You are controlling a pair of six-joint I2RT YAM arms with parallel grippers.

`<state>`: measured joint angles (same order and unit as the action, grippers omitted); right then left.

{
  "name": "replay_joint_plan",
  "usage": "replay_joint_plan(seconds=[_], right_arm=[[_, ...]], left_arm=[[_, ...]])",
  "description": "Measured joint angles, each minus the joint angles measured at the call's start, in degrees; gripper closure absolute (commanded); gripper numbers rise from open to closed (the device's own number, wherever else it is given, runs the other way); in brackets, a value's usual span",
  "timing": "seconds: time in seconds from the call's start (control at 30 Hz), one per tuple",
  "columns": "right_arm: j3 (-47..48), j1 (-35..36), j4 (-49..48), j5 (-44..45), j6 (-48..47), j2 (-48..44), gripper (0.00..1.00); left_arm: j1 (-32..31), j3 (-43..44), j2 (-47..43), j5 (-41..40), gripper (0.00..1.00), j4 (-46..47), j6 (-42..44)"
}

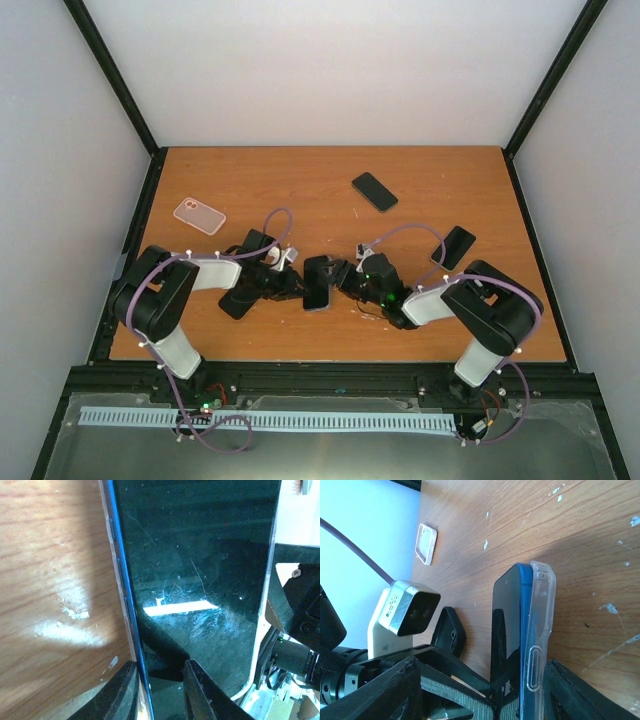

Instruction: Put the phone into the phone case

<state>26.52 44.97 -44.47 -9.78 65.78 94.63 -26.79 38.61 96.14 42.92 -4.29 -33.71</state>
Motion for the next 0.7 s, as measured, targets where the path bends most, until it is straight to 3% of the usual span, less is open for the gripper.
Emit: replay_joint_plan(seconds=[0.27, 0.7], right_arm=[[0.00, -0.33, -4.26, -1.38, 1.68, 3.04, 0.44], [-0.17, -0.70, -10.08, -5.05, 4.79, 7.13, 0.43]], left_arm=[[0.11, -0.96, -0.90, 0.00, 0.75, -0.24, -0.09], [0.15, -2.43, -1.73, 0.39, 0.71, 0.28, -0.35]])
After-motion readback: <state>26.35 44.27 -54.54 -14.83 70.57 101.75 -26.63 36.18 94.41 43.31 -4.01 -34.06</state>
